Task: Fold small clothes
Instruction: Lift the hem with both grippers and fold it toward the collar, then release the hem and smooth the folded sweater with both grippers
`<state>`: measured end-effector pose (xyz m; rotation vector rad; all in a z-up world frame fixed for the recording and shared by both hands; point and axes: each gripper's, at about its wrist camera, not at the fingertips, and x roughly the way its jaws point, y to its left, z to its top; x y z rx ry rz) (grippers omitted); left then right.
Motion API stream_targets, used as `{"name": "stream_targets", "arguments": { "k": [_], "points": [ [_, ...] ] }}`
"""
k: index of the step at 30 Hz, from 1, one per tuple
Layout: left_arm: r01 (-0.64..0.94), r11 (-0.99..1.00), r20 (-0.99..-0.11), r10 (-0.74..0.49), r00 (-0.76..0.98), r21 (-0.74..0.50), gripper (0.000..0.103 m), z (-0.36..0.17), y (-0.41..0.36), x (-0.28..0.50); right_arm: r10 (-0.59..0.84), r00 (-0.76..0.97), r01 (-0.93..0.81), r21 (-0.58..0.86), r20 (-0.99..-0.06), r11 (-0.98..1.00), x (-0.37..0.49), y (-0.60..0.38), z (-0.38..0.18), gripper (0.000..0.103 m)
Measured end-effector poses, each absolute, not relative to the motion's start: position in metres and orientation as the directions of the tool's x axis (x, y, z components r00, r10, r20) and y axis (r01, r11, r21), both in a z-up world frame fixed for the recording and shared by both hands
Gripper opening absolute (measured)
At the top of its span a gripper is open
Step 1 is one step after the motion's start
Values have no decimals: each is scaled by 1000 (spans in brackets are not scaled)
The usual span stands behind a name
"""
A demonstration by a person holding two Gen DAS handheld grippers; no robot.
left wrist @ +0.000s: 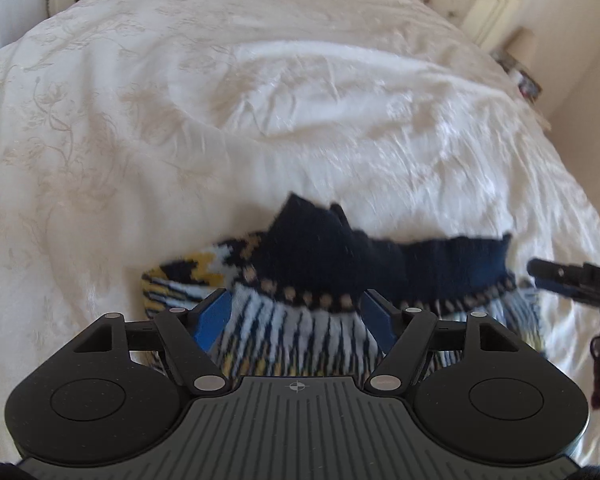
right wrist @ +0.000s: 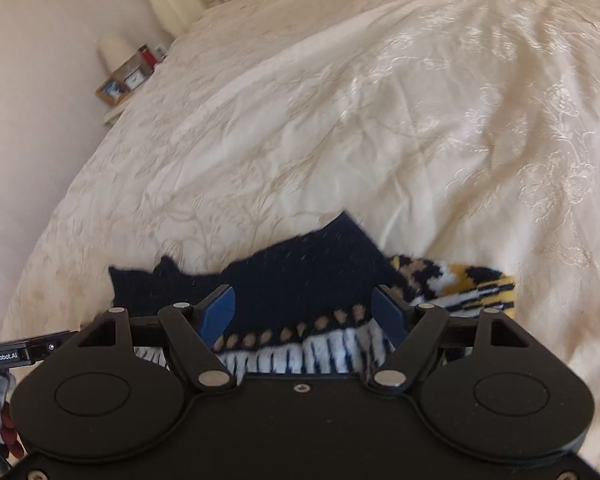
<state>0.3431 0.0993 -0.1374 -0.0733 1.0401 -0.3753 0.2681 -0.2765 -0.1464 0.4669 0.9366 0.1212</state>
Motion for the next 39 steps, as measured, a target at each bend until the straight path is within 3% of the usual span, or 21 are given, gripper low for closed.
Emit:
{"name": "stream_targets", "arguments": {
  "k": [4, 8, 14, 20, 24, 31, 39],
  "points": [
    [358, 915, -868, -323, 377, -185, 70, -157, 84, 306, 340, 523, -3, 397, -782, 918, 246, -241, -155, 81],
    [338, 930, -904, -265, 335, -148, 70, -180, 93, 282, 317, 452, -39, 336, -834, 941, 224, -230, -173, 81],
    [251, 963, -942, -174, 286, -101, 71, -199, 127, 280, 194, 412, 109, 260, -890, 959, 205, -271, -193, 80],
    [186, 973, -942, -185, 280, -136, 72, -193, 145, 282, 170, 437, 146, 256, -883, 955, 200, -276, -180, 81],
    [197, 968, -917, -218, 335, -158, 72, -167, 139, 277, 163, 467, 184, 276, -869, 943, 188, -278, -172, 90],
    [241, 946, -857, -303, 418, -216, 72, -133, 106, 302, 136, 484, 244, 283, -864, 928, 169, -276, -164, 95],
    [340, 931, -858, -278, 432, -131, 72, -157, 44, 355, 104, 508, 308, 293, -855, 905, 149, -283, -152, 99]
  ]
}}
